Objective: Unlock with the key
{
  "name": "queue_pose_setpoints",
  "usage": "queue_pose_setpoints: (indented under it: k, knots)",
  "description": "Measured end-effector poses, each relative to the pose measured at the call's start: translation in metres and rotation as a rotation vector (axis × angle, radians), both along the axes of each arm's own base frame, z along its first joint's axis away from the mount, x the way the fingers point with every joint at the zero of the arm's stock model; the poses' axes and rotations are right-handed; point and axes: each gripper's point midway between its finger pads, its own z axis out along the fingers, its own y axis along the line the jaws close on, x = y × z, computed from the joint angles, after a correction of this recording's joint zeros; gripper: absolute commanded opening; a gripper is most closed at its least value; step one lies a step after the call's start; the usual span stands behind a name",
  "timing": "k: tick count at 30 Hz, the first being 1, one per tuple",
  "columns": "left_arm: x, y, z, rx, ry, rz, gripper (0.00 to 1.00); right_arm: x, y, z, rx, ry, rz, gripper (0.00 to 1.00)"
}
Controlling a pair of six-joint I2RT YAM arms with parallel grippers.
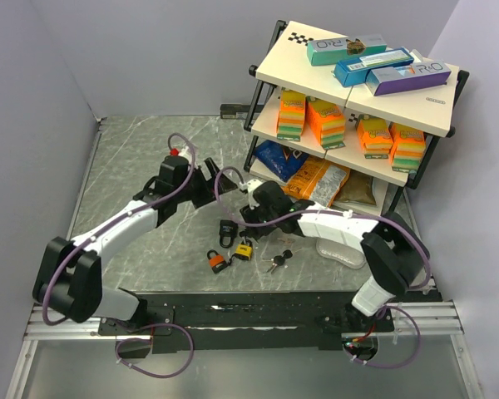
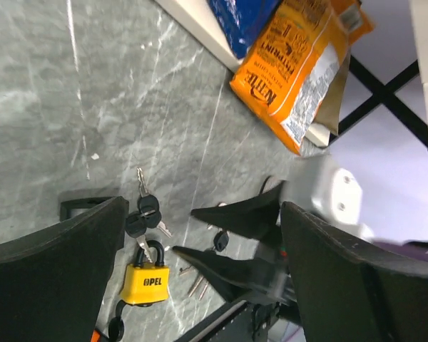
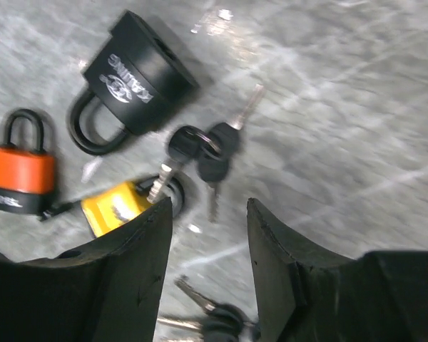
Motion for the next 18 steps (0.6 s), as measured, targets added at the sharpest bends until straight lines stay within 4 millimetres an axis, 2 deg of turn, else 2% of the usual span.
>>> queue_pose_setpoints:
  k: [4, 9, 12, 18]
  knots:
    - [-0.002, 0.011, 0.008, 0.011, -0.021, 0.031, 0.96, -0.001, 0.015, -0.006, 0.039, 0.076, -0.025, 0.53]
    - [-0.009, 0.021, 0.001, 0.048, 0.003, 0.033, 0.97, -0.003, 0.026, -0.012, 0.088, 0.168, -0.08, 0.52]
    - [-0.013, 0.024, 0.002, 0.062, -0.001, 0.025, 0.97, -0.002, 0.023, -0.013, 0.124, 0.226, -0.136, 0.52]
    - [-0.017, 0.025, 0.011, 0.074, -0.047, -0.007, 0.98, 0.015, 0.011, -0.013, 0.201, 0.286, -0.25, 0.49]
